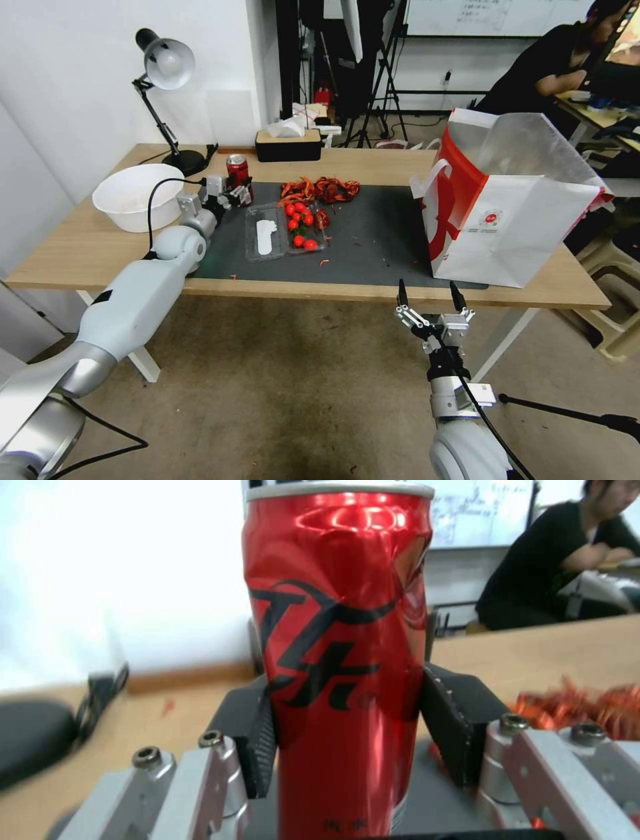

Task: Pick up the trash from the table and place it into the takeout bag.

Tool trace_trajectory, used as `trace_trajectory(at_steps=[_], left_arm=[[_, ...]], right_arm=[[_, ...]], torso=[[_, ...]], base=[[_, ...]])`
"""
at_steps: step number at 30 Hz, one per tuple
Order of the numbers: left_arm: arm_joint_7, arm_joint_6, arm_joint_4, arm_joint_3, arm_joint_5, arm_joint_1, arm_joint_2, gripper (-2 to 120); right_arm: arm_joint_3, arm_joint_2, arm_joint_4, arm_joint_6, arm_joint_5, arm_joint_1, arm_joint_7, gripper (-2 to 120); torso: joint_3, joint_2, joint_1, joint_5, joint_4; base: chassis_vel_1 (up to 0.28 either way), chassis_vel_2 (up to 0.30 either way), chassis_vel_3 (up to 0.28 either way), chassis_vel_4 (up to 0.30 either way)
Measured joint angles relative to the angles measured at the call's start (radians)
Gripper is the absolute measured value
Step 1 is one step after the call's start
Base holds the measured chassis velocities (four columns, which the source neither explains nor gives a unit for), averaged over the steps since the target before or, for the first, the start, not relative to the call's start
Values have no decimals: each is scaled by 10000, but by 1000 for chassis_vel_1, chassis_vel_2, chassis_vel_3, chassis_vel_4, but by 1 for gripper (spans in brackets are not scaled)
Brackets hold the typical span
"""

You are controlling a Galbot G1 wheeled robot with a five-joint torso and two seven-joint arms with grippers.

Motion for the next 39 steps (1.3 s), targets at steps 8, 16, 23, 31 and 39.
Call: trace_trajectory(at_steps=[8, 16, 23, 31, 39], left_arm=[[-9, 3, -776, 144, 10, -419, 234, 51], [-204, 403, -2151, 1242, -554, -1846, 305, 51], [-536, 727, -2987, 3448, -1304, -3671, -441, 51], [-587, 882, -2631, 4559, -1594, -5154, -1895, 51], [-595, 993, -2374, 4965, -1786, -5839, -2573, 51]], right_arm=[[30, -19, 29, 2, -9, 1, 3, 100], [38, -9, 81, 2, -36, -17, 8, 100], [150, -24, 112, 1, -38, -61, 37, 100], [220, -26, 150, 6, -19, -95, 65, 100], [278, -58, 164, 6, 10, -91, 78, 100]], torso=[[0, 0, 0, 0, 1], [0, 0, 1, 3, 0], [0, 0, 1, 3, -4], [0, 0, 1, 3, -1], [0, 0, 1, 3, 0]], base=[[0, 0, 0, 0], [0, 0, 0, 0], [0, 0, 0, 0], [0, 0, 0, 0], [0, 0, 0, 0]])
